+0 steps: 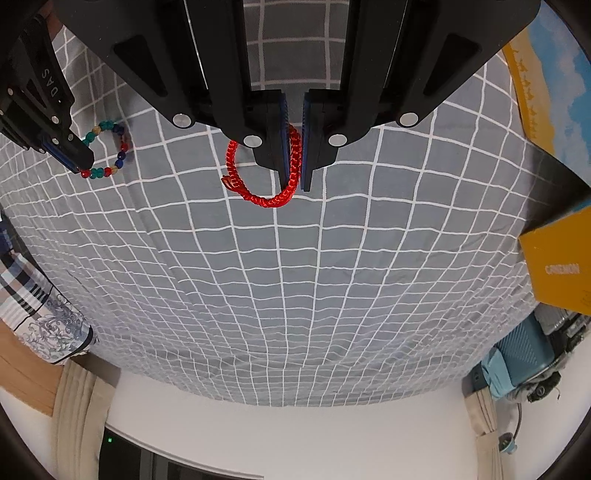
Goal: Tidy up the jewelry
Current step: 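Carry both held bracelets over the white cardboard box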
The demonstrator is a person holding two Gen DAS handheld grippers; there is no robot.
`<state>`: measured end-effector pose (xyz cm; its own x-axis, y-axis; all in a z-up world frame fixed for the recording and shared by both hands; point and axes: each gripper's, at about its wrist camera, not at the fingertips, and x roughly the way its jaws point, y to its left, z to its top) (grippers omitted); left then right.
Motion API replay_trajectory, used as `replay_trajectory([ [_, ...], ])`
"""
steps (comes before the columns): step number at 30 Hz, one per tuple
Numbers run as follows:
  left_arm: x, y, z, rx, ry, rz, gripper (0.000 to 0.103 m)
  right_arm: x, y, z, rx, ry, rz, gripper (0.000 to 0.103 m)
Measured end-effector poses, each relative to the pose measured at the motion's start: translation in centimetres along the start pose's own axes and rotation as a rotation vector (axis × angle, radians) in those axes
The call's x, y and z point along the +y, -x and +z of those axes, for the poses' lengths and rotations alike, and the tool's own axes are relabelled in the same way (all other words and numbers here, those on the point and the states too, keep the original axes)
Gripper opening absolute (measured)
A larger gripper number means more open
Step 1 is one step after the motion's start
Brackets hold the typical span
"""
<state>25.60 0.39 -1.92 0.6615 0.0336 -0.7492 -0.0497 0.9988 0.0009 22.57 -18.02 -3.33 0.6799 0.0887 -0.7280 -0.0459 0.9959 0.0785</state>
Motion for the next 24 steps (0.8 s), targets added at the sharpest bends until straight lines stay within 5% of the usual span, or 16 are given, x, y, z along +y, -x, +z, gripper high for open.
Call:
replay_trajectory([
  [24, 1.8, 8.6, -2.4, -0.071, -0.024, 0.025, 0.005, 2.9, 8.2, 0.3, -0.093, 0.053, -0.014, 0.009],
])
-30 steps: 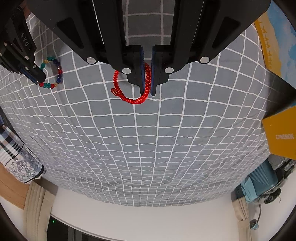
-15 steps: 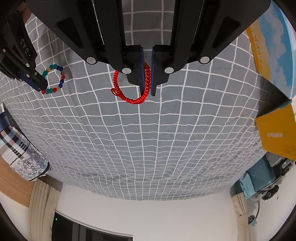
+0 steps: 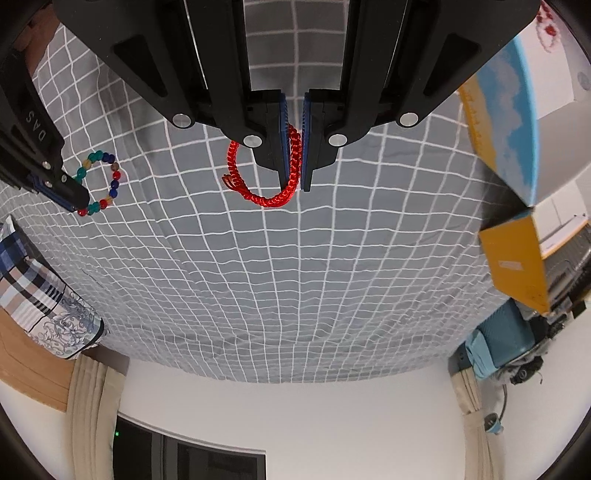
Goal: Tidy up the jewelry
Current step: 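Carry both held bracelets over the white cardboard box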
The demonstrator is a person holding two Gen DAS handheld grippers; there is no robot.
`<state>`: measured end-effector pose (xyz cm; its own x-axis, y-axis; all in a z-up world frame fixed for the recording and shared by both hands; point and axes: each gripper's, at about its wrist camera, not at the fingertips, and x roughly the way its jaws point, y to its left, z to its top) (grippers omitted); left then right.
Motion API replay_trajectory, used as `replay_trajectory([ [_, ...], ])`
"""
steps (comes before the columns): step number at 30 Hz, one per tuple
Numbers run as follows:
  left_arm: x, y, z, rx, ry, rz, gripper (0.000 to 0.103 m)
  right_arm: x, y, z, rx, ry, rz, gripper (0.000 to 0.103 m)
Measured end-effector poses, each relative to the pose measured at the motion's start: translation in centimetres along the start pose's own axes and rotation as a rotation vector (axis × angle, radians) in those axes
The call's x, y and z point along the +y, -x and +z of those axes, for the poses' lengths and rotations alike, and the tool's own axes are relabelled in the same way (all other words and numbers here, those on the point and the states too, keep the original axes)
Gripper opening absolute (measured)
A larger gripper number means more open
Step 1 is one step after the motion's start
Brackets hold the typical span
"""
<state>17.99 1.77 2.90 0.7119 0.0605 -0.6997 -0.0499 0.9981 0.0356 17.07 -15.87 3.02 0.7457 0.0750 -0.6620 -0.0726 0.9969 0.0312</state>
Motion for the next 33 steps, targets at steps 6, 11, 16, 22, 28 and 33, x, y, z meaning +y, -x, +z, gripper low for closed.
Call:
replay_trajectory([
  [6, 1.4, 2.1, -0.8, -0.011, 0.004, 0.018, 0.005, 1.1, 1.9, 0.0, -0.013, 0.007, 0.014, 0.009],
  [11, 2.6, 4.0, -1.7, -0.017, 0.003, 0.033, 0.005, 1.9, 3.1, -0.4, -0.013, 0.014, 0.022, 0.009],
  [16, 4.4, 5.6, -2.8, -0.023, 0.011, 0.049, 0.005, 3.1, 4.3, -0.6, -0.016, 0.026, 0.027, 0.009],
  [22, 6.8, 8.1, -3.4, -0.041, 0.037, 0.073, 0.005, 5.5, 5.7, -0.7, -0.022, 0.050, 0.046, 0.009],
  [28, 9.9, 9.9, -3.9, -0.040, 0.075, 0.114, 0.005, 9.1, 7.2, -0.5, -0.042, 0.082, 0.097, 0.009],
  [33, 13.7, 11.8, -5.2, -0.039, 0.126, 0.154, 0.005, 12.4, 7.9, -0.4, -0.053, 0.111, 0.141, 0.009],
])
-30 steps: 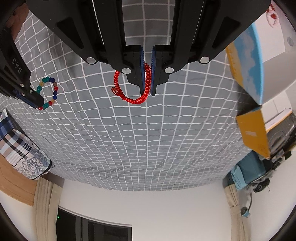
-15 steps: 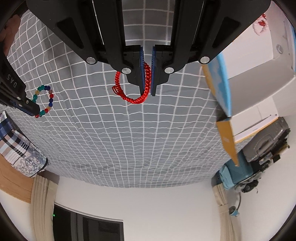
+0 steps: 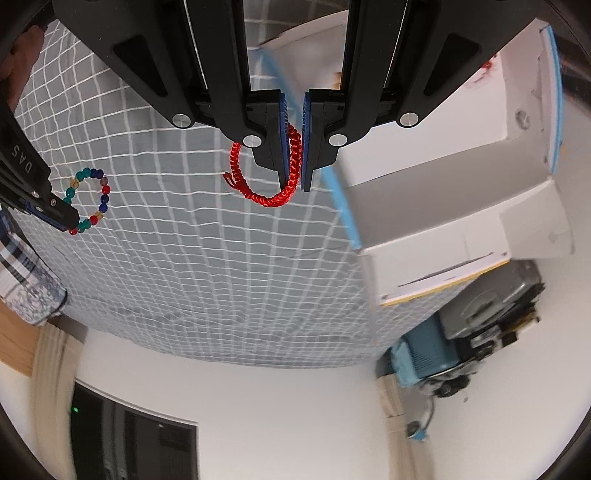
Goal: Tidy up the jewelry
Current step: 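Carry both held bracelets over the white cardboard box, then open both tools to release the bracelets into the box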
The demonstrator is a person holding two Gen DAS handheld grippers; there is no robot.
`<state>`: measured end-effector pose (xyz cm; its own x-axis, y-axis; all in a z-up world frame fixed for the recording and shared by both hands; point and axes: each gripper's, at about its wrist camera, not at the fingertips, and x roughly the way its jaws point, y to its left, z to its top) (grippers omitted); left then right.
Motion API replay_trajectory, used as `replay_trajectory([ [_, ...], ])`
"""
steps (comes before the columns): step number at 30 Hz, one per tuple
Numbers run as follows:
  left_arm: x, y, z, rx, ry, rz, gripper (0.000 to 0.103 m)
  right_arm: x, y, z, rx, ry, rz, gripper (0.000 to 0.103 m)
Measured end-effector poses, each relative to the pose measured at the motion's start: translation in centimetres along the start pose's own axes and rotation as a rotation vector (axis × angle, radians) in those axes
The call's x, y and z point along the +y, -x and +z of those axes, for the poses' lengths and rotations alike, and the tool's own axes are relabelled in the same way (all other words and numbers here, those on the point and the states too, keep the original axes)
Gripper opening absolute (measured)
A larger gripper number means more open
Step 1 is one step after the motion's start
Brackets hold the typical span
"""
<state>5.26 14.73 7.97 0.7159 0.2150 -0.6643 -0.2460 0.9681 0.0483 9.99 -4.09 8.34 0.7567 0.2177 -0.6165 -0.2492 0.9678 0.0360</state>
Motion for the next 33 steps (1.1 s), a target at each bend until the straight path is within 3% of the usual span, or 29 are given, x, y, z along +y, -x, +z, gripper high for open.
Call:
replay_trajectory([
  [14, 14.0, 2.9, -3.3, 0.011, 0.172, 0.157, 0.005, 14.2, 1.1, 0.5, -0.033, 0.130, 0.195, 0.009],
  [21, 19.6, 2.4, -6.6, 0.065, 0.236, 0.221, 0.005, 21.1, -0.3, -1.5, 0.013, 0.231, 0.265, 0.009],
  [28, 22.4, 0.0, -9.3, 0.160, 0.274, 0.230, 0.006, 25.0, -3.1, -3.8, 0.105, 0.281, 0.288, 0.009],
  [33, 22.7, -1.1, -9.9, 0.202, 0.271, 0.198, 0.006, 26.0, -5.3, -5.0, 0.156, 0.294, 0.252, 0.009],
])
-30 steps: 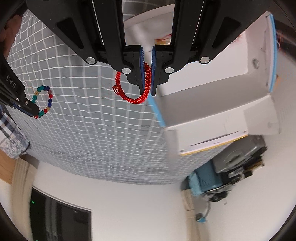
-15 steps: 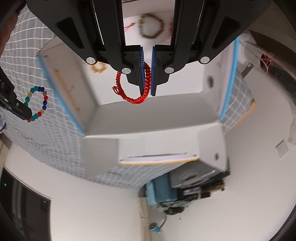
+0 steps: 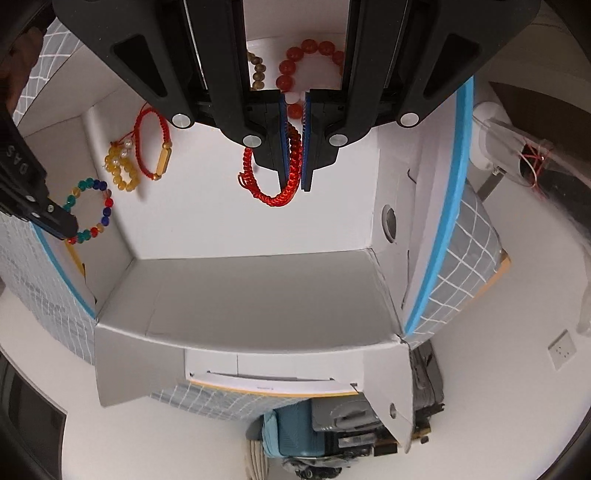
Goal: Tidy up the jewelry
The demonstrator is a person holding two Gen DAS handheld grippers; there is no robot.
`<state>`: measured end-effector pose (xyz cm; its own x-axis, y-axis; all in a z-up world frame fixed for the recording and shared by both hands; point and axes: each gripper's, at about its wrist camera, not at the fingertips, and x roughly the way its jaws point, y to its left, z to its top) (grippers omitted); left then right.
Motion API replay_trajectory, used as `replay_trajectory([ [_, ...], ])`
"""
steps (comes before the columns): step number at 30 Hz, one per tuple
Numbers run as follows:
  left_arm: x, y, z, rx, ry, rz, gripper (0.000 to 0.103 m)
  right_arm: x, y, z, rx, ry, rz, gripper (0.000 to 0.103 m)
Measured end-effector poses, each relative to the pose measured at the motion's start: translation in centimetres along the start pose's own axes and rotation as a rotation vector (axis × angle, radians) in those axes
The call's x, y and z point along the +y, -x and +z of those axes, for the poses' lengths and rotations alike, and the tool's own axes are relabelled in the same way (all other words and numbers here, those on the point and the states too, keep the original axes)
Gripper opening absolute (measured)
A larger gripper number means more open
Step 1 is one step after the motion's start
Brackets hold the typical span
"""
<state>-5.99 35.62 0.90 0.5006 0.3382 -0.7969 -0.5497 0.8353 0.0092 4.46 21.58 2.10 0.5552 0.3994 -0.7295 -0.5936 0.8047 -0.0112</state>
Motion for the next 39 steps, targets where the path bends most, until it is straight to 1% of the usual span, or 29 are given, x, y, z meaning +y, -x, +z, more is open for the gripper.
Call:
replay_trajectory([
  [9, 0.1, -0.2, 0.1, 0.007, -0.004, 0.021, 0.007, 0.2, -1.7, 0.0, 0.034, -0.003, -0.006, 0.010],
  [11, 0.0, -0.2, 0.1, 0.007, -0.005, 0.020, 0.009, 0.2, -1.8, -0.1, 0.035, -0.006, -0.002, 0.010],
  [12, 0.0, -0.2, 0.1, 0.012, -0.006, 0.021, 0.016, 0.2, -1.8, 0.0, 0.035, -0.008, 0.002, 0.014],
  [13, 0.0, -0.2, 0.1, 0.012, -0.005, 0.022, 0.025, 0.2, -1.6, 0.0, 0.032, -0.011, 0.011, 0.022],
  [14, 0.0, 0.0, 0.1, 0.004, 0.002, 0.021, 0.030, 0.1, -1.4, 0.0, 0.024, -0.014, 0.014, 0.027],
  [16, 0.1, 0.6, 0.2, -0.017, 0.008, 0.028, 0.051, -0.1, -0.6, 0.1, -0.004, -0.025, 0.018, 0.046],
  [17, 0.1, 0.9, 0.2, -0.028, 0.010, 0.040, 0.056, -0.2, -0.2, 0.2, -0.015, -0.032, 0.019, 0.049],
  [19, 0.1, 1.9, 0.2, -0.056, 0.014, 0.052, 0.071, -0.3, 0.9, 0.3, -0.041, -0.038, 0.023, 0.062],
  [20, 0.1, 2.6, 0.2, -0.074, 0.018, 0.054, 0.073, -0.4, 1.6, 0.3, -0.057, -0.042, 0.024, 0.066],
  [22, 0.1, 4.0, 0.0, -0.111, 0.021, 0.057, 0.082, -0.6, 3.0, 0.3, -0.090, -0.050, 0.022, 0.074],
  [23, 0.0, 4.9, -0.2, -0.133, 0.021, 0.060, 0.085, -0.7, 3.8, 0.3, -0.106, -0.051, 0.021, 0.076],
  [25, -0.2, 6.2, -0.6, -0.170, 0.018, 0.062, 0.092, -0.8, 5.5, 0.1, -0.140, -0.053, 0.015, 0.086],
  [28, -0.4, 8.5, -1.6, -0.228, 0.005, 0.068, 0.097, -0.9, 8.3, -0.4, -0.195, -0.051, -0.007, 0.095],
  [32, -0.6, 11.0, -3.2, -0.281, 0.000, 0.051, 0.097, -0.7, 11.5, -1.9, -0.243, -0.038, -0.031, 0.095],
  [35, -0.5, 12.3, -4.5, -0.299, 0.001, 0.031, 0.097, -0.7, 13.6, -3.2, -0.280, -0.047, -0.038, 0.095],
  [39, -0.1, 13.4, -6.1, -0.316, 0.004, 0.003, 0.097, -0.8, 15.4, -5.0, -0.297, -0.056, -0.039, 0.095],
])
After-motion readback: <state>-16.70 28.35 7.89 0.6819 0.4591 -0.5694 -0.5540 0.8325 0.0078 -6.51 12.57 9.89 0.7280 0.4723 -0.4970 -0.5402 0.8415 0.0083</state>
